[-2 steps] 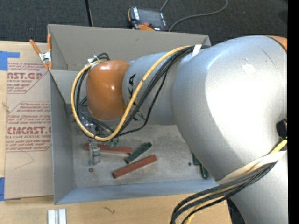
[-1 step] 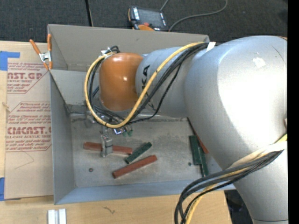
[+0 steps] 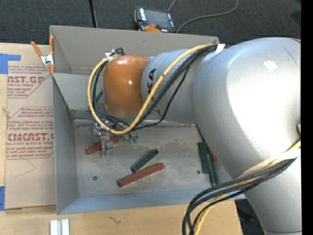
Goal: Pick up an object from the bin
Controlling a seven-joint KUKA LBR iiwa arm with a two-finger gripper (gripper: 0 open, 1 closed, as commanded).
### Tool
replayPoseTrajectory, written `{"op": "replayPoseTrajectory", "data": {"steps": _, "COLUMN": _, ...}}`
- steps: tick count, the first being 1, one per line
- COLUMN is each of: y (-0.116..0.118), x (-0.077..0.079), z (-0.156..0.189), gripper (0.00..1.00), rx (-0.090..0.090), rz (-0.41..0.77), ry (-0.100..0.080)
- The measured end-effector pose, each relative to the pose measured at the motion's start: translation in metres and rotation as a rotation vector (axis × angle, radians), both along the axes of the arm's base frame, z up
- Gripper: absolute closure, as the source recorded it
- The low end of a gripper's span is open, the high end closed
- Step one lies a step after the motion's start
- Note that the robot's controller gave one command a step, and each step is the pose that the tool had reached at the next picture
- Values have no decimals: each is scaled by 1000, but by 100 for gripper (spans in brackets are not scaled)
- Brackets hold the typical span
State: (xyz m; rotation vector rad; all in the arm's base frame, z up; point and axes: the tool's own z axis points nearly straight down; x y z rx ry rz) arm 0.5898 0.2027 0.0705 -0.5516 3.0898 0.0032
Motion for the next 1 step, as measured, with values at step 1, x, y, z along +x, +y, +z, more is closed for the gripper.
{"op": "replayPoseTrajectory", "data": {"steps": 1, "y": 3, "x": -20, "z": 174, "gripper": 100, "rx": 1, "rz": 10, "ry": -8}}
